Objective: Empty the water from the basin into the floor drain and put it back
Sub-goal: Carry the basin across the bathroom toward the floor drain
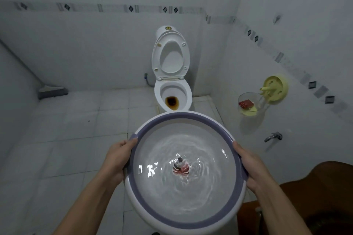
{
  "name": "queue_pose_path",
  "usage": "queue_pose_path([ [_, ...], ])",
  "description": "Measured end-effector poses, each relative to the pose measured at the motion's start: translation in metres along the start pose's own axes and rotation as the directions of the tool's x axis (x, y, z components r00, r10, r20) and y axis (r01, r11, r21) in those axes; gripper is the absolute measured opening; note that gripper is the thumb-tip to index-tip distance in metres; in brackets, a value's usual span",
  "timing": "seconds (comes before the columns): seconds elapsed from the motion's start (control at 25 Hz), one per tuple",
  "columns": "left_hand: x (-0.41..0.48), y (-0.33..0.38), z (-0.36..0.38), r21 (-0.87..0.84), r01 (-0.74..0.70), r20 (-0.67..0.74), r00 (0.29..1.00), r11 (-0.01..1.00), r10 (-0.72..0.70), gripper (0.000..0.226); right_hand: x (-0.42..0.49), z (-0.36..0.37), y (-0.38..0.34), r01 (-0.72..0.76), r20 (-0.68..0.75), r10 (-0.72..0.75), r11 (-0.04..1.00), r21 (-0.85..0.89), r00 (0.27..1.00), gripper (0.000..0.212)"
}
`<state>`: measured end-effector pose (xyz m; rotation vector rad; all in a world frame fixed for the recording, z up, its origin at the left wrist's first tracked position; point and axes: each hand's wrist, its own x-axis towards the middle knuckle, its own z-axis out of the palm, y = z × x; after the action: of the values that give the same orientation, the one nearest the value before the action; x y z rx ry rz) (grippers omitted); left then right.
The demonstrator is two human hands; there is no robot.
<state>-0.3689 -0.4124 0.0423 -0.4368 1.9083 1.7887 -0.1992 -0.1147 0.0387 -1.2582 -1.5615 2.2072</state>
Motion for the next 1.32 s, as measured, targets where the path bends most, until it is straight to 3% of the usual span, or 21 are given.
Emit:
queue_pose_path([
  [0.4, 0.003, -0.010, 0.015, 0.034, -0.017, -0.045, 0.999, 0.999, 0.019, 0.025, 0.016, -0.012, 0.002, -0.027, -0.017, 0.026, 0.999, -0.045, 1.000, 0.035],
  [0.76, 0.013, -0.024, 0.029, 0.063, 0.006, -0.022, 1.000, 0.998, -0.004, 0.025, 0.025, -0.017, 0.007, -0.038, -0.071, 0.030, 0.993, -0.114, 0.997, 0.028],
  [1.04, 0.037, -0.063, 0.038, 0.046, 0.080, -0.053, 0.996, 0.996, -0.078, 0.026, 0.046, -0.024, 0.039, -0.094, -0.152, 0.079, 0.991, -0.098, 0.985, 0.028],
  [1.32, 0.073, -0.111, 0.041, 0.021, 0.100, -0.082, 0.992, 0.995, -0.098, 0.030, 0.077, -0.026, 0.087, -0.070, -0.226, 0.020, 0.974, -0.216, 0.974, 0.028],
])
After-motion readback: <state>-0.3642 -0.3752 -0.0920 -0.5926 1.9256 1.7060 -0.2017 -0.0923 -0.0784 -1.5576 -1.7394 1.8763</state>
